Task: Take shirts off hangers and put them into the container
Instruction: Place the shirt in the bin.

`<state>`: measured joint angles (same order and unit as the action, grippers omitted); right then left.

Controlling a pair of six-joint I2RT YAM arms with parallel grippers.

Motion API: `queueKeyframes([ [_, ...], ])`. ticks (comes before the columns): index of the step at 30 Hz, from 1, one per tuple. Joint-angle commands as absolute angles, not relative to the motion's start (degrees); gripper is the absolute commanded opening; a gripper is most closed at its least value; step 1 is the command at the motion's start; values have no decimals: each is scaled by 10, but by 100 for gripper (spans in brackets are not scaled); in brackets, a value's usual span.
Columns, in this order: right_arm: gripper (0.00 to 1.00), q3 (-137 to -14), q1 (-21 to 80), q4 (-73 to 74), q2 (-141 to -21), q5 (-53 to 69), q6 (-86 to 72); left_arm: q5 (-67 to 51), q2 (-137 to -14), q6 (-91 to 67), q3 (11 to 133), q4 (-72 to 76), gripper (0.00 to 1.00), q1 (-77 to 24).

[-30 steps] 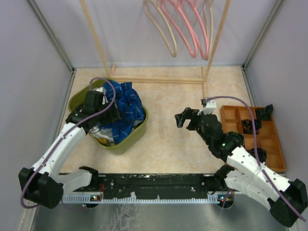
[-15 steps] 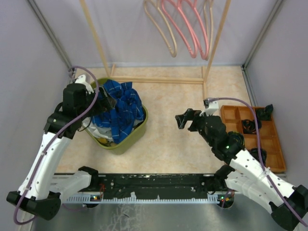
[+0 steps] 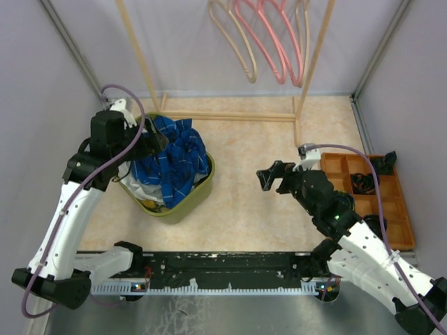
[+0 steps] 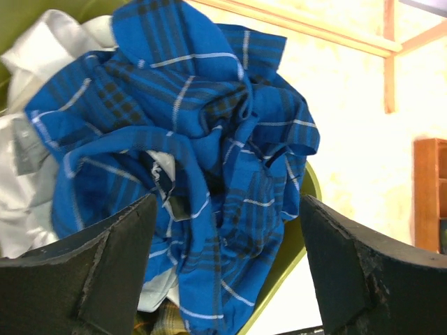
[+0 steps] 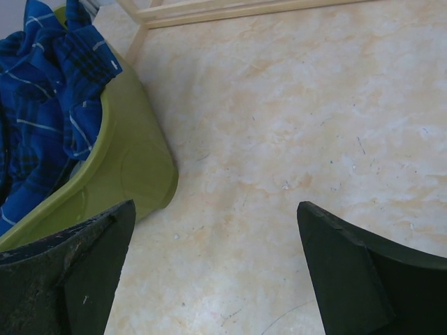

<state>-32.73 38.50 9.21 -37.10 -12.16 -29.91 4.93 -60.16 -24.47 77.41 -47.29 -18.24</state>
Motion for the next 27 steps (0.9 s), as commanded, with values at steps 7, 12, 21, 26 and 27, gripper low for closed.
queueKeyframes([
  [7, 99, -375, 389, 117, -356, -129, -284, -9, -760, -227, 893, -401, 86, -185],
  [12, 99, -380, 389, 131, -341, -140, -282, 52, -928, -174, 1011, -477, 88, -214],
  [21, 99, -381, 388, 150, -334, -154, -275, 98, -1029, -167, 1020, -533, 65, -236],
  [26, 99, -377, 388, 143, -335, -157, -271, 116, -948, -182, 947, -467, 38, -236],
  [27, 99, -376, 389, 140, -336, -157, -271, 118, -928, -183, 927, -453, 31, -236],
])
